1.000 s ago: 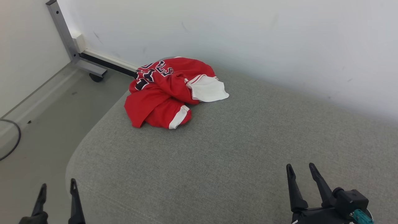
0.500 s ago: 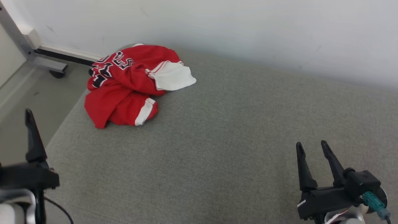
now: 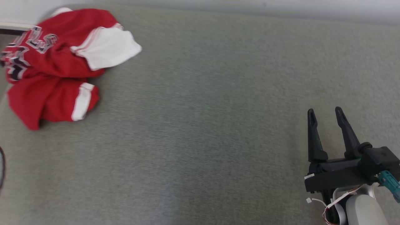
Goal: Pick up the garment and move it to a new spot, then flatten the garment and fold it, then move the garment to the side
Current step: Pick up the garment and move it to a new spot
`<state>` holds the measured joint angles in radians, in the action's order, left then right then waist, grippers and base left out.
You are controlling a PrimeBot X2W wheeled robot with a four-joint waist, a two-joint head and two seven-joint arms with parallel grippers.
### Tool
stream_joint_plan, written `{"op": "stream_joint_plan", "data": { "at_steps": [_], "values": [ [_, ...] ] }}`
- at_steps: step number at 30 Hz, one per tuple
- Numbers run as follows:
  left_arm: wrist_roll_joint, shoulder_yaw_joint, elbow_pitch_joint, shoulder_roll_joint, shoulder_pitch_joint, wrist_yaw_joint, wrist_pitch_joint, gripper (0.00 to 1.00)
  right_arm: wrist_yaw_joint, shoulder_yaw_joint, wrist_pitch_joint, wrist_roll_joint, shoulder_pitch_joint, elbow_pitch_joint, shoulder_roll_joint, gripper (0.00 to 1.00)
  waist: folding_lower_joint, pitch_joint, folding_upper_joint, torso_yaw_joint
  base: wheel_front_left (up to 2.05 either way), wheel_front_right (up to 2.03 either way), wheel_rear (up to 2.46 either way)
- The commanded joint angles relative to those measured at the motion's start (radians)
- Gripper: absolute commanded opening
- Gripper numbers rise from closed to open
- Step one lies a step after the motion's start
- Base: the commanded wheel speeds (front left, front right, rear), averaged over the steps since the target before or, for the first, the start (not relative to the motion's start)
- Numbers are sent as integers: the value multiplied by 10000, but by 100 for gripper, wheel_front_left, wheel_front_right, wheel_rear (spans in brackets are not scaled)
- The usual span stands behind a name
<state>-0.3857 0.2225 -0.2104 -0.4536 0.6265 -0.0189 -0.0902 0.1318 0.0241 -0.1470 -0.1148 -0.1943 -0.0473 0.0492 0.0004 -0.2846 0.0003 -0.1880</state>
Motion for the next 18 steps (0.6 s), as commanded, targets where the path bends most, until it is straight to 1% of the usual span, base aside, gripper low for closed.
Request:
{"op": "stream_joint_plan", "data": {
  "at_steps": [1, 6, 9, 10, 14, 18],
  "values": [
    [-125, 32, -212, -148, 371, -63, 63, 100, -21, 16, -80, -76, -157, 8, 18, 100, -4, -1304, -3, 1311, 0, 0, 0],
    [-46, -98, -1168, -682, 1167, -183, 547, 100, -21, 40, -216, -41, -417, -68, 17, 100, -4, -1639, -3, 1705, 0, 0, 0],
    [-67, -208, -1706, -817, 1407, -232, 838, 100, -21, 56, -264, -32, -511, -117, 15, 100, -4, -1728, -3, 1867, 0, 0, 0],
    [-97, -303, -2064, -952, 1565, -298, 1140, 100, -21, 53, -292, -69, -569, -143, 15, 100, -4, -1763, -3, 1972, 0, 0, 0],
    [-237, -503, -2998, -1129, 1757, -431, 1953, 100, -21, 2, -349, -157, -662, -238, 17, 100, -4, -1813, -3, 2176, 0, 0, 0],
    [-310, -662, -3735, -1265, 1962, -563, 2430, 100, -21, 38, -412, -161, -732, -313, 15, 100, -4, -1799, -3, 2303, 0, 0, 0]
  ]
}}
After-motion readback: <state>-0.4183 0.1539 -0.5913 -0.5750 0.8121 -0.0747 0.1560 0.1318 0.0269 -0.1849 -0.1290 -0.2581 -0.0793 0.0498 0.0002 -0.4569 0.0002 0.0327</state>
